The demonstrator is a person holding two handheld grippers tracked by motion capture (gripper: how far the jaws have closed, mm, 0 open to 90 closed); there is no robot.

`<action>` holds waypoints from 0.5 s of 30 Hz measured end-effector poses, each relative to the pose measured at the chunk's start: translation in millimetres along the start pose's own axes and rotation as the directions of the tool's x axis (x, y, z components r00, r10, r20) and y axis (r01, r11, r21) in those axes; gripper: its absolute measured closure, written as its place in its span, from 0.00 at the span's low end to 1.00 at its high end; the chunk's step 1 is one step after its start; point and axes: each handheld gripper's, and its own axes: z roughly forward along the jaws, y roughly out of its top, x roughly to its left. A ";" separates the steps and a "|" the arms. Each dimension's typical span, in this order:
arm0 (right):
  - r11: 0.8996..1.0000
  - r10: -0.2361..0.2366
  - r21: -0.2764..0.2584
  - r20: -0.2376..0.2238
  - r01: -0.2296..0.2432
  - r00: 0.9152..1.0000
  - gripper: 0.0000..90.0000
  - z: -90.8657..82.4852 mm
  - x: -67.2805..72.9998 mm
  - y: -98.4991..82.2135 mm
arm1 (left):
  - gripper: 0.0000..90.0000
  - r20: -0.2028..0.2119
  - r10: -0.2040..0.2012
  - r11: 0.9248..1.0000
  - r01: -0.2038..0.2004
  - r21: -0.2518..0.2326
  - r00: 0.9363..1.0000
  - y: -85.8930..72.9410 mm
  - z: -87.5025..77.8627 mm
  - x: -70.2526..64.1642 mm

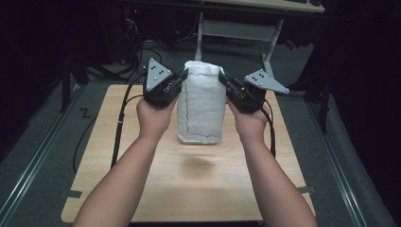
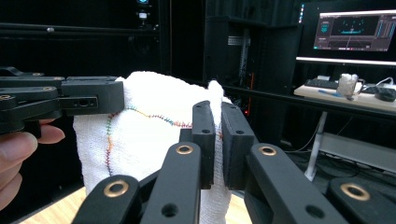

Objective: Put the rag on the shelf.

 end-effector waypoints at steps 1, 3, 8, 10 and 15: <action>1.000 0.004 0.003 0.001 -0.004 1.000 0.96 2.1 -1.5 -0.5 | 0.93 -0.006 0.003 1.000 -0.003 0.008 1.000 -0.4 3.5 1.9; 1.000 0.012 0.012 0.004 -0.012 1.000 0.96 8.0 -5.7 -2.3 | 0.93 -0.009 0.005 1.000 -0.004 0.019 1.000 -2.2 9.0 4.7; 0.999 0.031 0.044 0.014 -0.031 0.999 0.96 22.1 -17.6 -7.7 | 0.93 -0.005 -0.034 0.998 0.035 0.051 0.999 -6.1 26.8 12.2; 0.997 0.050 0.055 0.023 -0.051 0.998 0.96 29.4 -27.0 -10.2 | 0.93 -0.003 -0.024 0.998 0.024 0.061 1.000 -5.3 35.2 13.2; 0.993 0.076 0.089 0.034 -0.079 0.996 0.95 47.5 -43.1 -15.9 | 0.93 -0.024 -0.022 0.995 0.024 0.093 0.999 -7.6 55.3 18.4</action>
